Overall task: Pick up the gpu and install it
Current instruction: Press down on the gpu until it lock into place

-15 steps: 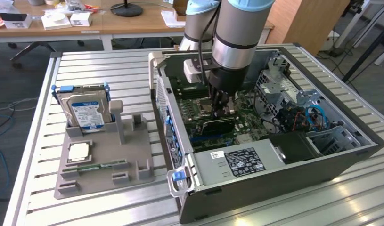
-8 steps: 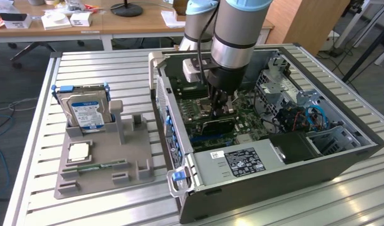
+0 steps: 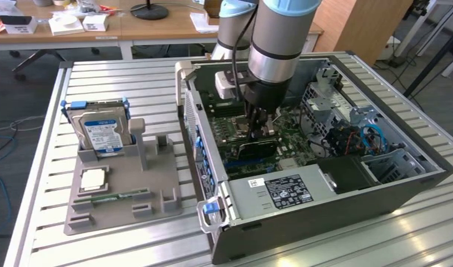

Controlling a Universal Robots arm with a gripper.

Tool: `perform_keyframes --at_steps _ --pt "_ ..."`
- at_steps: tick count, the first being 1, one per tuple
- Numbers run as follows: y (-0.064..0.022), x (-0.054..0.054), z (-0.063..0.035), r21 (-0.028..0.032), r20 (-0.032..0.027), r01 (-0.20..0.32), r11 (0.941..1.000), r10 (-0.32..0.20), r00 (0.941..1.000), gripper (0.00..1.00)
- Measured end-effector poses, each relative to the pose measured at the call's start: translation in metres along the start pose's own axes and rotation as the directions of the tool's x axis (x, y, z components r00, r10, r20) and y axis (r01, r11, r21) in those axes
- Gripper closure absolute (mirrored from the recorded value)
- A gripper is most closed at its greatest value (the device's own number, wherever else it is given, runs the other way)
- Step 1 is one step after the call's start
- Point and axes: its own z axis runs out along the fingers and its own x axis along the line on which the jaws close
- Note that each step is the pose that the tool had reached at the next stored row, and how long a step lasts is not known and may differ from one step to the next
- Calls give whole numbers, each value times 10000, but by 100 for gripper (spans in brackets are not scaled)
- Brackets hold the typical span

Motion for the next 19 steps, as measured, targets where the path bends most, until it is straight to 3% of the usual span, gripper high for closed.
perform_keyframes --at_steps 19 --pt "3 5 47 0 31 -1 10000 1 10000 90"
